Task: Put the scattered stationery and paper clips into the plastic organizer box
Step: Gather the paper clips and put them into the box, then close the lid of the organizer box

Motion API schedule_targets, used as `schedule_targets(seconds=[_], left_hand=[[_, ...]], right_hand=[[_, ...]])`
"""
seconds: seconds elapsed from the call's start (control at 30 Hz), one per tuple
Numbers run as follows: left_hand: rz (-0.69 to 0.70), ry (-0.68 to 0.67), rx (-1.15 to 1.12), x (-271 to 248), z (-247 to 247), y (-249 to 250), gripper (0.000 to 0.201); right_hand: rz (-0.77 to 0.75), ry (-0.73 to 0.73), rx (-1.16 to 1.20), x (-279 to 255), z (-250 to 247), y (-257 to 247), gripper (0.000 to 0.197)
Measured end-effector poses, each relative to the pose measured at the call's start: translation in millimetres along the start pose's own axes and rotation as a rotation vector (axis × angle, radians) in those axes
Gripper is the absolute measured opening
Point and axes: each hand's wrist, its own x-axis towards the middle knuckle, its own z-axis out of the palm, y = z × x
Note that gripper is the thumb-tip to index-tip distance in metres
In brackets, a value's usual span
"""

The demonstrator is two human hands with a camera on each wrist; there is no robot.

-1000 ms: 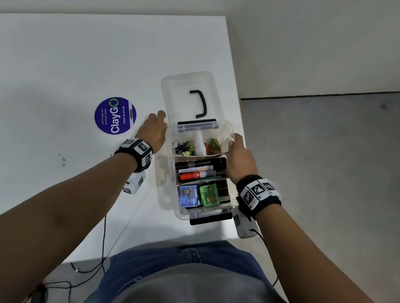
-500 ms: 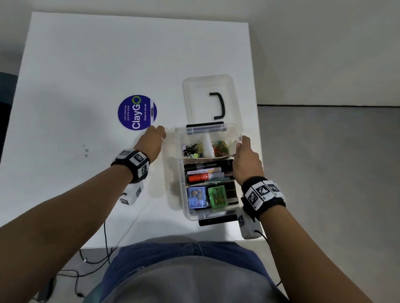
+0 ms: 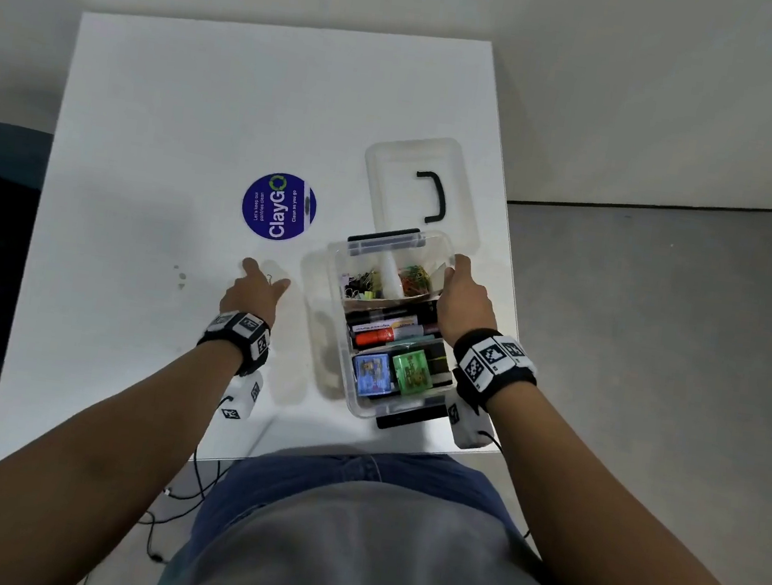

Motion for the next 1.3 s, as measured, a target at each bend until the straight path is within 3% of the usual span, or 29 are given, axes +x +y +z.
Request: schedule_targets(seconds=[0.2,0.33,0.4,0.5,0.57,0.67,0.77,0.9,1.0,1.17,1.3], left_hand=[[-0.007,-0.023,-0.133,-4.6,-7.3,18.8,0.042],[0.223,0.13,-0.35,-23.9,-40.2,46.3,0.027],[0.361,0.133,-0.393,-41.7,-54.4,65.7,0.022],[0.605,0.032,-0.208,-57.4,-57.3,85.5,0.019],[0.672,0.011,0.028,-57.7,-54.4,85.7,0.019],[0.723,0.144,0.08,-53.6,-57.5,77.2,0.021],[0.796,0.236,0.038,-49.3,-61.5,80.7,0.023],[0.777,0.069,0.143,-36.1,-59.4,101.7,0.031],[0.712,-0.003,0.279,-26.1,-58.1,104.8,0.024],[0.501,0.075,0.223,-21.0,-67.1,70.7,0.016],[0.308,0.132,0.23,-22.5,-79.1,25.3,0.038]], right_hand=[[-0.007,0.009,-0.015,0.9,2.6,0.2,0.035],[0.011,0.0,0.022,1.2,1.5,-0.7,0.034],[0.017,-0.016,0.036,0.8,3.0,-4.4,0.033],[0.005,-0.069,0.081,2.5,6.4,-10.4,0.032],[-0.018,-0.122,0.13,6.2,6.6,-9.1,0.034],[-0.065,-0.193,0.215,21.4,3.2,-0.5,0.049],[-0.08,-0.19,0.195,49.1,1.3,9.9,0.04],[-0.205,-0.131,-0.132,84.7,7.9,14.4,0.022],[-0.33,-0.165,-0.346,100.5,15.2,12.6,0.036],[-0.486,-0.144,-0.613,107.1,22.5,13.7,0.053],[-0.557,-0.09,-0.699,96.7,24.6,26.4,0.044]])
